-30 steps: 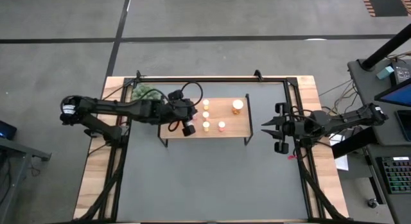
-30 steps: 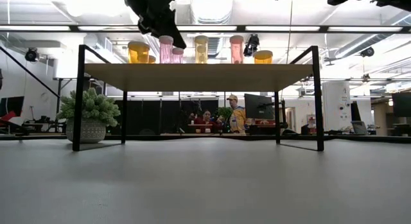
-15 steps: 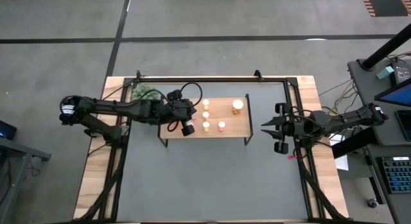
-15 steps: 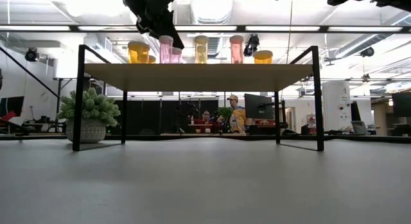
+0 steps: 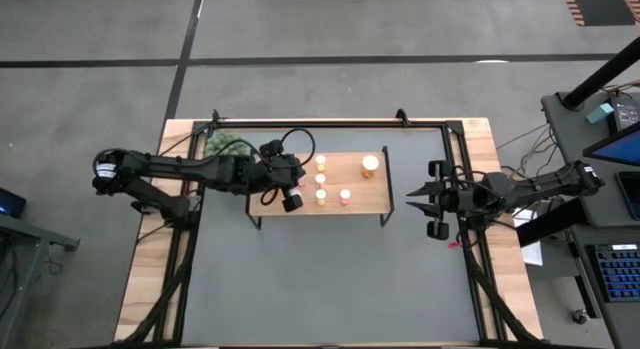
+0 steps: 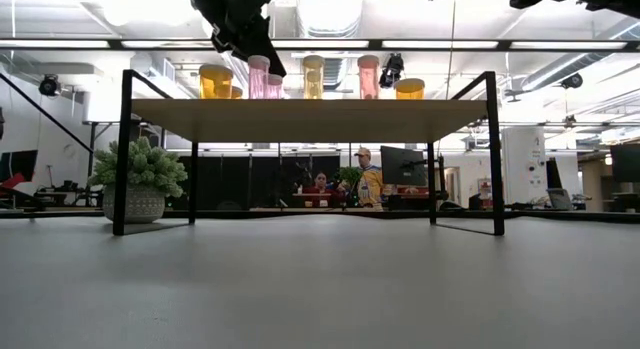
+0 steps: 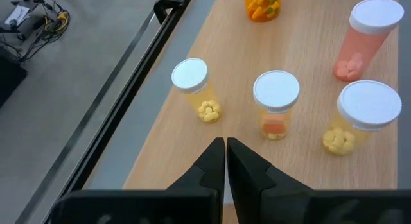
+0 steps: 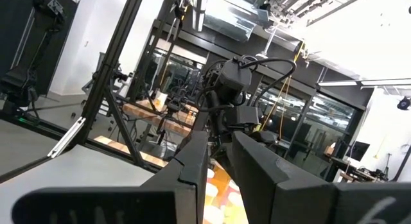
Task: Pick and place medicine bottles onto shelf by color
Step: Put the purple pill bottle on the shelf aligned with the other purple pill bottle
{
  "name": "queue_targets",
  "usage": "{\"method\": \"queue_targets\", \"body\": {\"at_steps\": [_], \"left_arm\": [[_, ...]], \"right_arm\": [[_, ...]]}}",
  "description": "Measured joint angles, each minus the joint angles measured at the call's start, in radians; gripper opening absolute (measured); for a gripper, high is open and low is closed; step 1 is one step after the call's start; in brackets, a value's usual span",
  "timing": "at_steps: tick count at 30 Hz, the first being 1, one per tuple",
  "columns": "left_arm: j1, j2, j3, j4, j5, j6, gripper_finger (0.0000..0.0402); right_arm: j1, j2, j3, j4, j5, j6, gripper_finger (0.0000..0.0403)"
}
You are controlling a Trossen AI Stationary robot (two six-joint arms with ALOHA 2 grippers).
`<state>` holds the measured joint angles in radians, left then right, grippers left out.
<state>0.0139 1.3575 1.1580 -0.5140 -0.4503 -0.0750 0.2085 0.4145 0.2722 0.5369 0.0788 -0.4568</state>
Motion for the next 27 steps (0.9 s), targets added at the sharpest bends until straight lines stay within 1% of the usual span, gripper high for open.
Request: {"method": "queue_targets", "body": {"at_steps": [9, 27], "left_arm": [[0.0, -0.003, 0.0, -0.009, 0.0, -0.024, 0.0], [-0.001, -0.013, 0.004, -0.027, -0.008, -0.024, 0.0]], "right_arm": [[0.0, 0.0, 0.0, 0.0, 0.0, 0.0, 0.0063], [0.0, 0.0, 0.0, 0.0, 0.0, -0.004, 0.0063]]}}
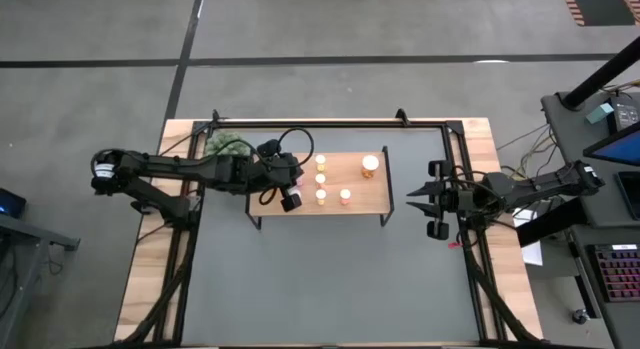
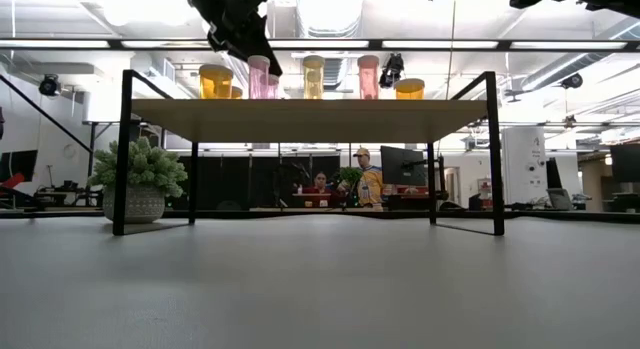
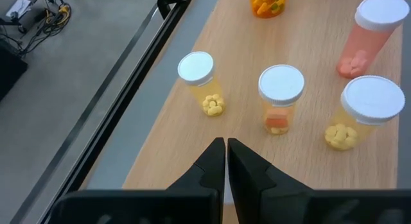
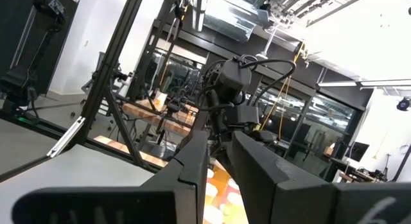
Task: Pick and place medicine bottles onto shelf by color
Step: Put the purple pill bottle on the shelf aligned with the other purple pill bottle, then move the orange pill bottle to align with the other orange pill bottles on the shelf
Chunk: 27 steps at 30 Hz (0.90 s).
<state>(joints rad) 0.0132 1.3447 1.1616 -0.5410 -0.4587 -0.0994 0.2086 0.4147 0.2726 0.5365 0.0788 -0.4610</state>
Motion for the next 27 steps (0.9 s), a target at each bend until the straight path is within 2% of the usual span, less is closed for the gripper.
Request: {"method": "queue_targets", "body": {"at_steps": [14, 19, 24, 27], "left_arm": [[-0.01, -0.01, 0.042, 0.005, -0.002, 0.002, 0.0], [-0.072, -0.044, 0.078, 0.007, -0.003, 0.009, 0.0], [-0.146, -0.091, 0.081, -0.011, -0.002, -0.008, 0.0], [-0.158, -0.121, 0.085, -0.114, 0.003, -0.085, 0.0]], "right_arm": [[0.0, 0.0, 0.0, -0.001, 0.004, 0.007, 0.0063], [0.0, 0.001, 0.007, -0.013, 0.063, 0.022, 0.0063], [0.0, 0.014, 0.033, -0.056, 0.064, 0.033, 0.0063], [0.0, 0.02, 0.04, -0.064, 0.064, 0.042, 0.0063]]}}
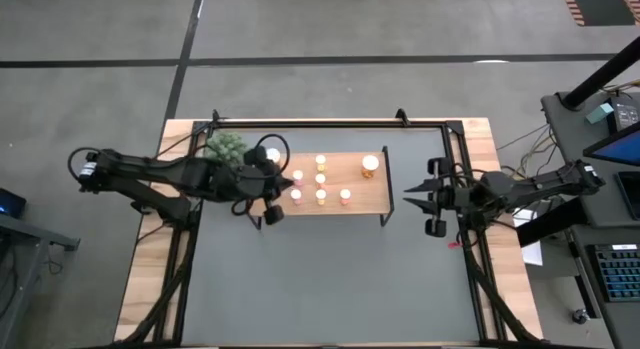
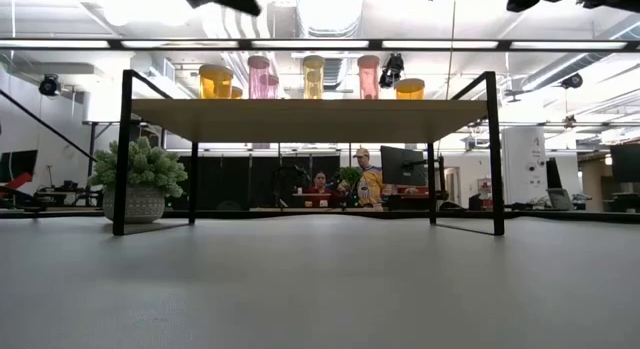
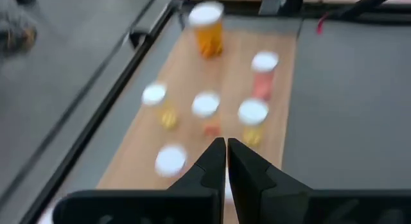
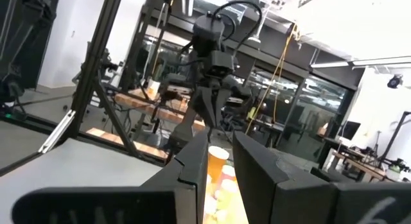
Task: Pick and place medicine bottles onto shelf by color
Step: Move the orange pill bottle to align with the other orange pill bottles on the shelf
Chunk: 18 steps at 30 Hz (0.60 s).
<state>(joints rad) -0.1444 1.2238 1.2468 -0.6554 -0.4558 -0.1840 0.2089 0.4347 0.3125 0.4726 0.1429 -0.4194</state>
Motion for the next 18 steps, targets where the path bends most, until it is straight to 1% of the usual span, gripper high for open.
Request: {"method": "queue_targets", "body": {"at_steps": [4, 7, 9, 12, 18], "left_arm": [[0.001, -0.028, 0.001, -0.126, 0.001, -0.095, 0.0], [0.0, -0.039, -0.005, -0.172, 0.006, -0.099, 0.0], [0.0, -0.043, -0.005, -0.171, 0.015, -0.099, 0.0], [0.0, -0.046, 0.003, -0.167, 0.035, -0.098, 0.0], [-0.025, -0.046, 0.005, -0.147, 0.053, -0.126, 0.0]], "right_arm": [[0.0, 0.016, 0.001, -0.003, 0.0, 0.0, 0.0063], [0.0, 0.021, 0.001, -0.003, 0.001, 0.0, 0.0063], [0.0, 0.021, 0.004, -0.006, 0.025, 0.005, 0.0063], [0.0, 0.03, 0.037, -0.064, 0.066, 0.037, 0.0063], [0.003, 0.138, 0.146, -0.216, 0.067, 0.112, 0.0063]]}}
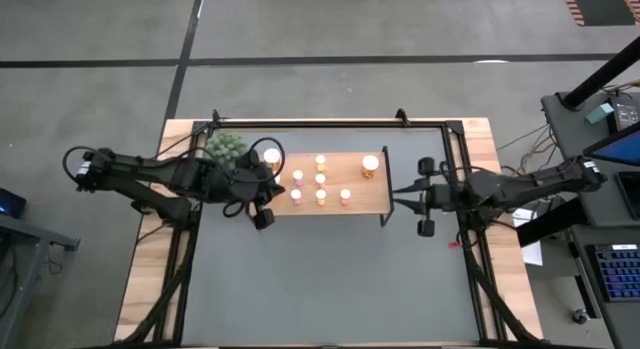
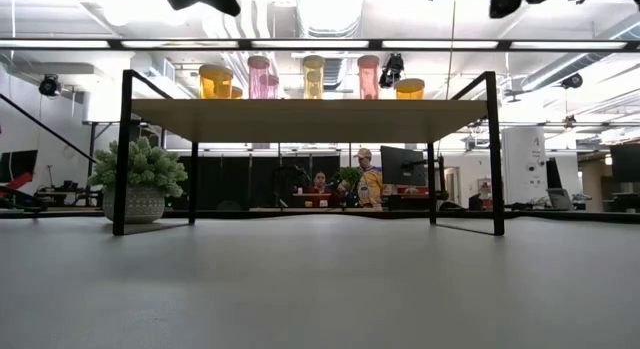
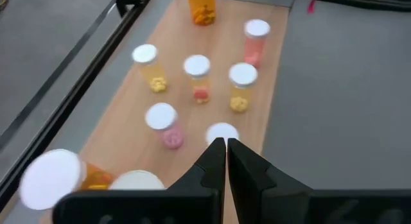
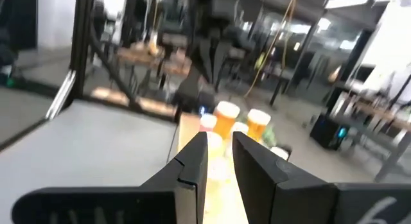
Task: Pick and place medicine bottles onto shelf by color
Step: Move the orange pill bottle to align with the other orange pill bottles on the shelf
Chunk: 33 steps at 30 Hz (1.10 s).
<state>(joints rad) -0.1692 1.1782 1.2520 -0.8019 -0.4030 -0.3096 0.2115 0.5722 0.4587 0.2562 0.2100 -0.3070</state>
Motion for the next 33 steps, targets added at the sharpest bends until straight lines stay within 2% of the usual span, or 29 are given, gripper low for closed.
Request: {"method": "queue_targets", "body": {"at_steps": [6, 10, 13, 18, 22, 24, 27, 33], "left_arm": [[-0.055, 0.0, -0.001, -0.013, 0.002, -0.024, 0.0], [-0.054, 0.0, -0.001, -0.109, 0.016, -0.048, 0.0008], [-0.046, 0.005, -0.002, -0.164, 0.026, -0.086, 0.0041], [-0.045, 0.006, -0.007, -0.175, -0.02, -0.103, 0.0124], [-0.045, 0.005, -0.006, -0.176, -0.086, -0.102, 0.0179], [-0.045, 0.005, -0.002, -0.175, -0.094, -0.097, 0.0196], [-0.046, 0.005, -0.001, -0.176, -0.095, -0.095, 0.0207], [-0.077, 0.003, -0.002, -0.175, -0.073, -0.101, 0.0209]], "right_arm": [[0.0, 0.124, 0.09, -0.077, 0.0, 0.028, 0.0063], [0.0, 0.176, 0.124, -0.081, -0.001, 0.026, 0.0063], [0.0, 0.194, 0.131, -0.092, -0.001, 0.027, 0.0063], [0.0, 0.195, 0.137, -0.1, 0.012, 0.036, 0.0063], [0.0, 0.2, 0.158, -0.13, 0.205, 0.14, 0.0064], [-0.003, 0.214, 0.189, -0.2, 0.271, 0.19, 0.007], [-0.009, 0.25, 0.276, -0.351, 0.287, 0.246, 0.0093], [-0.058, 0.345, 0.506, -0.72, 0.288, 0.299, 0.0179]]}}
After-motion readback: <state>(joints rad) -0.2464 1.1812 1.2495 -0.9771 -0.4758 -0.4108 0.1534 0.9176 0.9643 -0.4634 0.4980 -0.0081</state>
